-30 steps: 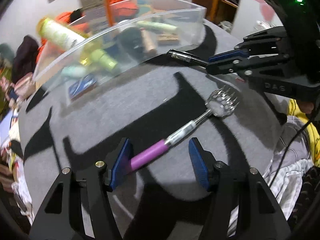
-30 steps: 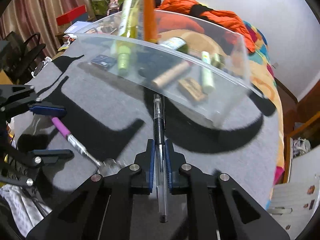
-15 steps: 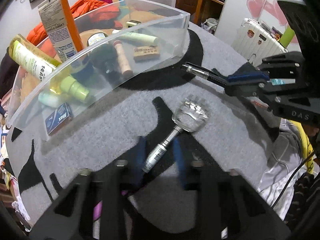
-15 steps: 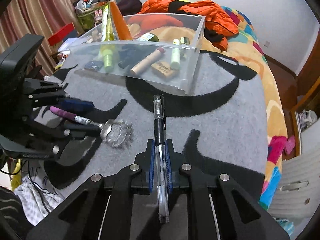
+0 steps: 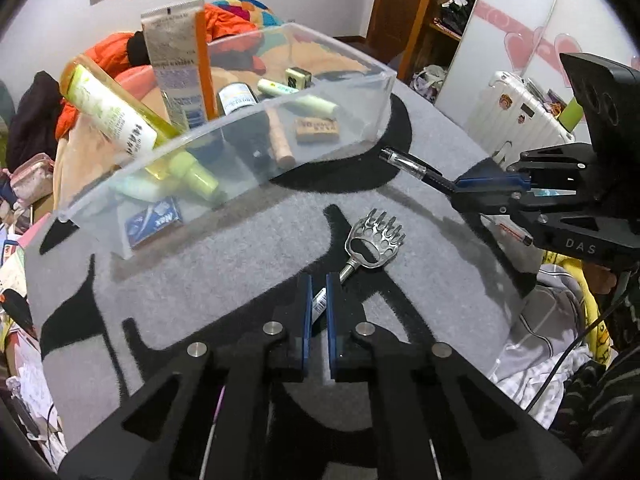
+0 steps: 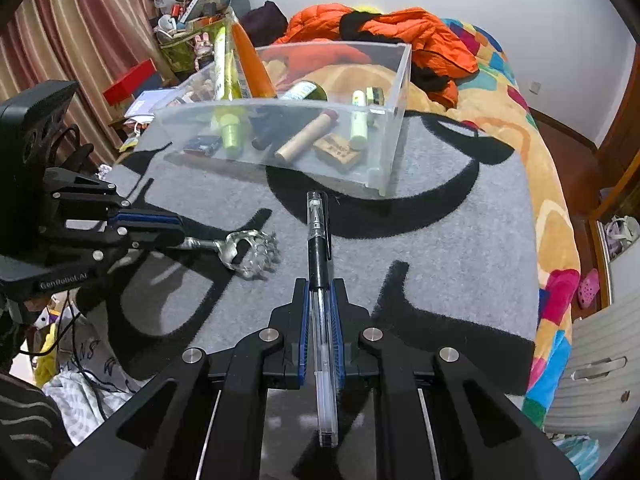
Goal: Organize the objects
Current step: 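Lift the black pen with the right tool while the left tool grasps the purple back scratcher, then raise the back scratcher with the left tool while the right tool carries the pen toward the box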
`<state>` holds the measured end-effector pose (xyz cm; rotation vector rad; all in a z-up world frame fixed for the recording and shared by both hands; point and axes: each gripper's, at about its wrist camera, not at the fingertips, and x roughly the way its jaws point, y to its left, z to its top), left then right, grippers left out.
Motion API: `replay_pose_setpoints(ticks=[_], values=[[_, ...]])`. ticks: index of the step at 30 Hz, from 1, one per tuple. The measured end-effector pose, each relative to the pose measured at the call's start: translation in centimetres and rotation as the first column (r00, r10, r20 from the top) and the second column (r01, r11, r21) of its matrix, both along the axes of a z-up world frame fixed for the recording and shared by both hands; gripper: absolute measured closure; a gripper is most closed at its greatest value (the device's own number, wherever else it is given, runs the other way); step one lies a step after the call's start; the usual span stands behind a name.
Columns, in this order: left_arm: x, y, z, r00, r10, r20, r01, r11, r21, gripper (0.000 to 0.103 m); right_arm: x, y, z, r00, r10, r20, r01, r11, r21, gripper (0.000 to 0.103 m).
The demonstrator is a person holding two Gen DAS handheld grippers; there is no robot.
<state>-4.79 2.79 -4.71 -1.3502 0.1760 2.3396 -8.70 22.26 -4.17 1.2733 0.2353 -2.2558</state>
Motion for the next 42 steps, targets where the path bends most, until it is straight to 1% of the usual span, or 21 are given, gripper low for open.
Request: replay_pose_setpoints(ticks=[2,4,5,6,9,11,14,16,22,25,27,30,34,35,36,39,40,42], values=[[-0.1,0.4,-0.3,1.000,-0.010,0.002,0.010,1.000,-0.019,0.098,0.2,-0.2,0.3,1.000,0.009,-0.010,-0.009,1.000,-0.007,0.094],[-0.4,1.2,-1.1,0.999,-0.033,0.028,0.034,0.998,-0.046,0.097,0.4,-0.6,0.3,1.000,0.021,-0.022,-0.021,1.000,0.013,0.094],[-0.5,1.6,-1.5,0.998,-0.043,0.041,0.046,0.997,-0.060,0.093,0.3,-0.7,0.2,0.999,0.022,-0.026,-0.021,0.999,0.028,0.094],[-0.5,2.1,-1.9,0.998,-0.054,0.035,0.057,0.994,-0.089,0.085,0.3,-0.9,-0.1,0.999,0.022,-0.026,-0.021,0.999,0.045,0.094],[-0.9,3.4,-2.9,0.995,-0.094,0.035,0.098,0.985,-0.139,0.081,-0.2,-1.1,-1.5,1.000,0.020,0.005,-0.020,0.995,0.093,0.094],[-1.1,3.8,-2.8,0.993,-0.116,0.027,0.118,0.982,-0.144,0.081,-0.4,-0.9,-2.2,1.000,0.013,0.021,-0.015,0.993,0.116,0.094],[-1.8,4.1,-2.8,0.990,-0.137,0.031,0.140,0.982,-0.130,0.081,-1.0,-1.1,-2.8,0.999,0.001,0.040,-0.006,0.991,0.135,0.092],[-2.3,4.1,-2.7,0.990,-0.138,0.029,0.141,0.983,-0.117,0.082,-1.5,-1.4,-2.8,1.000,-0.002,0.029,-0.002,0.990,0.138,0.092],[-2.9,3.7,-2.3,0.996,-0.092,0.011,0.092,0.993,-0.076,0.086,-2.3,-2.3,-2.7,1.000,-0.002,-0.019,0.004,0.990,0.139,0.092],[-2.5,3.0,-1.8,0.998,-0.070,-0.004,0.069,0.996,-0.053,0.089,-2.1,-2.4,-2.6,1.000,-0.004,-0.027,0.008,0.991,0.132,0.092],[-2.0,2.4,-1.2,0.998,-0.057,-0.020,0.056,0.998,-0.038,0.092,-1.9,-2.2,-2.4,1.000,-0.003,-0.015,0.005,0.994,0.106,0.092],[-1.6,1.7,-0.2,0.999,-0.030,-0.040,0.029,0.999,-0.018,0.093,-1.4,-1.7,-1.6,1.000,-0.014,-0.019,0.015,0.998,0.067,0.092],[-1.2,0.9,1.1,0.998,0.011,-0.069,-0.010,1.000,0.024,0.093,-0.7,-1.1,0.4,0.998,-0.036,-0.050,0.036,0.999,0.000,0.092],[-1.2,0.7,1.6,0.997,0.020,-0.075,-0.017,0.999,0.040,0.094,-0.7,-1.1,0.8,0.998,-0.039,-0.056,0.039,0.999,-0.010,0.092],[-1.3,0.6,2.1,0.996,0.031,-0.083,-0.026,0.998,0.058,0.097,-0.6,-1.0,1.3,0.997,-0.045,-0.068,0.043,0.999,-0.024,0.092],[-1.1,0.1,3.5,0.991,0.057,-0.120,-0.045,0.994,0.097,0.097,-0.4,-1.0,3.0,0.993,-0.055,-0.104,0.049,0.997,-0.059,0.092],[-1.1,0.0,3.9,0.989,0.063,-0.133,-0.049,0.993,0.106,0.097,-0.4,-1.0,3.6,0.991,-0.059,-0.117,0.051,0.996,-0.073,0.094],[-0.9,-0.1,4.6,0.986,0.058,-0.156,-0.040,0.993,0.114,0.097,-0.4,-1.1,4.5,0.989,-0.063,-0.135,0.050,0.994,-0.095,0.094]])
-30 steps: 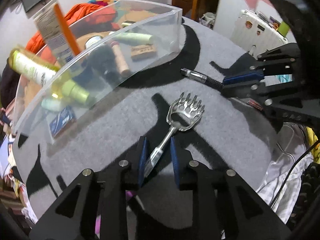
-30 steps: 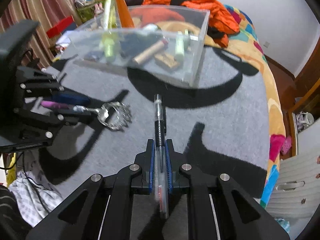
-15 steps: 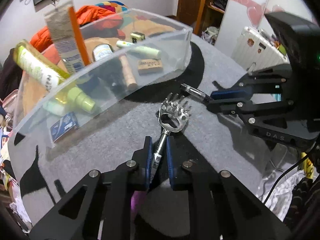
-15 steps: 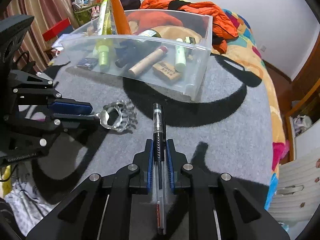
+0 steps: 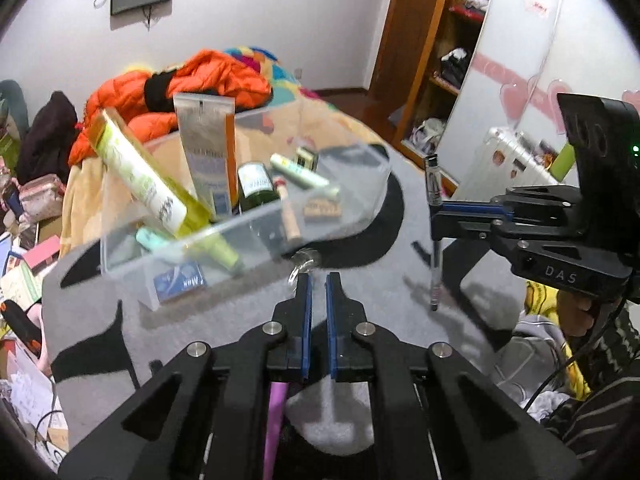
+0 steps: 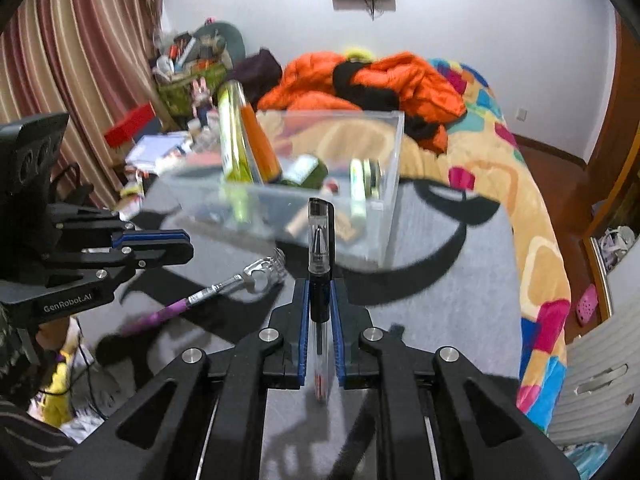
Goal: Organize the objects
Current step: 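Raise the back scratcher with the left tool while the right tool carries the pen toward the box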
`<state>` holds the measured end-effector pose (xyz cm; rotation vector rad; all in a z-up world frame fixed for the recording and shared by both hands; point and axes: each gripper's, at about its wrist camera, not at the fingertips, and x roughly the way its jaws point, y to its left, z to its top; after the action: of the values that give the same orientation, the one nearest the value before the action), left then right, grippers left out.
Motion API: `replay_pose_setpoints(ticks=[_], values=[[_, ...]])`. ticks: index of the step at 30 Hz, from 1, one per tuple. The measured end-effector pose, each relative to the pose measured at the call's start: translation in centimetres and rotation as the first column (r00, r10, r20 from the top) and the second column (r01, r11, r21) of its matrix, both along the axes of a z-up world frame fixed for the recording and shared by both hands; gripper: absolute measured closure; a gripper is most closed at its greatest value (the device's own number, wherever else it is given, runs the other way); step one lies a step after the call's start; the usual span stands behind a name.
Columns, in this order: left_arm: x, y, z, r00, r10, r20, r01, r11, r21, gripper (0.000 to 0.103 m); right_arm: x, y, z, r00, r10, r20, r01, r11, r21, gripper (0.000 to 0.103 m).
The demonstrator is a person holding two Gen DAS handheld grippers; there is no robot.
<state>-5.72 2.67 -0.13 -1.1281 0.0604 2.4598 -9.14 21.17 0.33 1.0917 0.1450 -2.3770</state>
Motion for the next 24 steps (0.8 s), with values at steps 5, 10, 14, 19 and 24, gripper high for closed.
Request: replay_pose_setpoints(ticks=[5,10,14,19,24], values=[[-0.3,0.1,-1.5,0.999,-0.011,0.043,0.014,0.998,-0.067,0.091,0.3,-0.6,0.5,1.000,0.008,-0.030,-0.008,1.000,0.004,0.094],[-1.7,0.4,-5.9,0.984,-0.010,0.176,0.033,0.991,-0.131,0.083,0.1,-0.1,0.3,1.000,-0.009,-0.018,0.009,1.000,-0.009,0.094],[-2.3,1.4,-7.9,0.984,-0.018,0.178,0.051,0.981,-0.185,0.083,-0.2,0.4,1.1,0.999,-0.027,-0.032,0.025,0.999,-0.042,0.094],[-2.6,2.7,-8.0,0.986,-0.059,0.154,0.090,0.975,-0.201,0.093,-0.1,0.6,2.4,0.997,-0.034,-0.067,0.030,0.997,-0.064,0.094],[-1.8,3.1,-7.6,0.991,-0.057,0.122,0.083,0.973,-0.214,0.094,0.0,0.8,3.4,0.995,-0.043,-0.091,0.034,0.994,-0.101,0.094]])
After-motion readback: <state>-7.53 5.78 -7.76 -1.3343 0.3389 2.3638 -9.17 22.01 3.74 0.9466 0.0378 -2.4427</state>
